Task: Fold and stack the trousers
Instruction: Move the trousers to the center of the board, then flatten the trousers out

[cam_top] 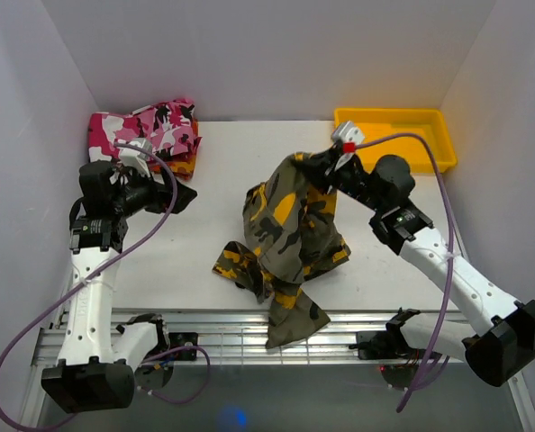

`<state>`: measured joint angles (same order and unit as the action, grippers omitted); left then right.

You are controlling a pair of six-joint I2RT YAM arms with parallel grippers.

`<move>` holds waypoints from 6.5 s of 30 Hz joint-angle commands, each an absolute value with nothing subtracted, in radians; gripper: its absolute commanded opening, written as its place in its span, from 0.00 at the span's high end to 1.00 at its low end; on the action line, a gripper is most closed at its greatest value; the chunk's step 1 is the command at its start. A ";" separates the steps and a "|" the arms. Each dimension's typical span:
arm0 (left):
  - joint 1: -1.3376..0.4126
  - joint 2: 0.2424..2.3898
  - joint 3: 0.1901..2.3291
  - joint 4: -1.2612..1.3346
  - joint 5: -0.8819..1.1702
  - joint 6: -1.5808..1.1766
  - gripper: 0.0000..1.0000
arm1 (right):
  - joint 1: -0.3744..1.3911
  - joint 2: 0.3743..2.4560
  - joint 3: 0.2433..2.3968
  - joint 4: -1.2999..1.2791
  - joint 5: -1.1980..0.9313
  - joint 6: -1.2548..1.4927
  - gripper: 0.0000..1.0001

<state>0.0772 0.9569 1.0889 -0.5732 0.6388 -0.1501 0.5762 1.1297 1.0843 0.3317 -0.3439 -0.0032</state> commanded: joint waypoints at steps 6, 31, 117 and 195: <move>0.081 1.026 1.014 -0.811 0.787 0.282 0.03 | 0.577 1.121 0.865 0.126 -0.362 -0.336 0.75; -0.710 1.403 0.887 -0.508 0.404 0.190 0.02 | 0.115 1.455 1.065 -0.733 -0.468 -0.301 0.12; -0.125 1.376 0.885 -0.560 -0.261 0.902 1.00 | -0.351 1.856 1.572 -0.798 -0.167 -0.887 0.92; 0.563 1.603 1.348 -0.453 0.256 0.497 1.00 | -0.419 1.485 1.248 -0.349 -0.422 -1.258 0.92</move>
